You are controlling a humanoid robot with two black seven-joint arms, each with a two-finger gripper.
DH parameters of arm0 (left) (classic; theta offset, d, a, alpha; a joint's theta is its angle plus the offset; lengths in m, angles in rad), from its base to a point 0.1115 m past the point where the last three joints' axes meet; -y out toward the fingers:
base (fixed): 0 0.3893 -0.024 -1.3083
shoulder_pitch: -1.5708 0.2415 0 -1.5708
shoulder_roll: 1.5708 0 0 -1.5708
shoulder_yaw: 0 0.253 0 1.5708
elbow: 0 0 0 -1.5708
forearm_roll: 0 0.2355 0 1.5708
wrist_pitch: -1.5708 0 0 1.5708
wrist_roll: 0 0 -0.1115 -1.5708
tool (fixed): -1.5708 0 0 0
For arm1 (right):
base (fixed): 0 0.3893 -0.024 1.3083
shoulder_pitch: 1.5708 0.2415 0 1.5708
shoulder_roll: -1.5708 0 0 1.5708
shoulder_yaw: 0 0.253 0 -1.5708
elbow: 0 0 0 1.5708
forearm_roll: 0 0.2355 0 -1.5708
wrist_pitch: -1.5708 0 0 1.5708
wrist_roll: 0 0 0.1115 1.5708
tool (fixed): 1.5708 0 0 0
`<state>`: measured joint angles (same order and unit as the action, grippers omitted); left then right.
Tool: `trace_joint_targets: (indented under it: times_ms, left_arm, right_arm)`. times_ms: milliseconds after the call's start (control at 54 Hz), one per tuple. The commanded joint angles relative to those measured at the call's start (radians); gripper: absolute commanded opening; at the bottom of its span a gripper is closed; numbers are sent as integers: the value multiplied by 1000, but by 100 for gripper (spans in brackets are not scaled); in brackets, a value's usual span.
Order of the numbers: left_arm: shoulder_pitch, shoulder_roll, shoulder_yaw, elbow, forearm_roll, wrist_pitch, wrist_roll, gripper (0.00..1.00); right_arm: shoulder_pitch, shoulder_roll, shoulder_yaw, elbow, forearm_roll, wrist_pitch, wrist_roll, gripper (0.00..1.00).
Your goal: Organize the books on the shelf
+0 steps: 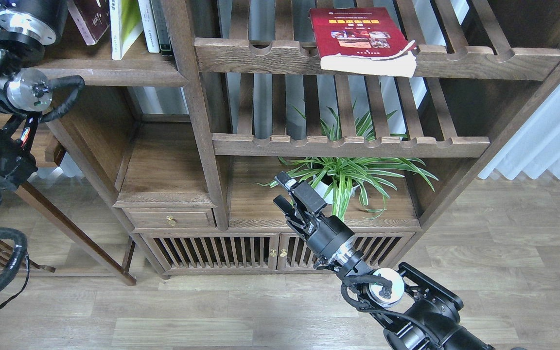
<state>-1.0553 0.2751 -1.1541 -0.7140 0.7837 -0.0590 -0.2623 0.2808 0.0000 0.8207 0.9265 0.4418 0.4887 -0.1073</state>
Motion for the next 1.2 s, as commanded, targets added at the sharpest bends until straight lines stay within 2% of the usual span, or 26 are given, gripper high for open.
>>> trace_joint_targets:
  times_ms: [0,37,56,74,241,833,1185]
  left_arm:
    - [17,35,19,4,-1,-47,-2,21]
    - [18,36,19,4,0,-50,-2,22]
    - [21,36,22,4,0,-51,-2,29]
    - [23,36,22,4,-1,-51,-2,31]
    - [23,33,22,2,-1,-50,-2,40]
    - [-21,16,-13,-31,-41,-50,-25,50]
    - [-80,-53,-19,-45,-55,-51,-40,53]
  right_arm:
    - [0,0,0,0,-2,0,0,99]
    - [0,0,-2,0,-2,0,0,99]
    - [1,0,-2,-2,-2,0,0,99]
    - [1,0,0,-2,-2,0,-2,99]
    - [1,0,0,-3,-2,0,0,99]
    - [5,0,2,-12,-3,0,0,99]
    - [5,0,12,-14,-3,0,0,99]
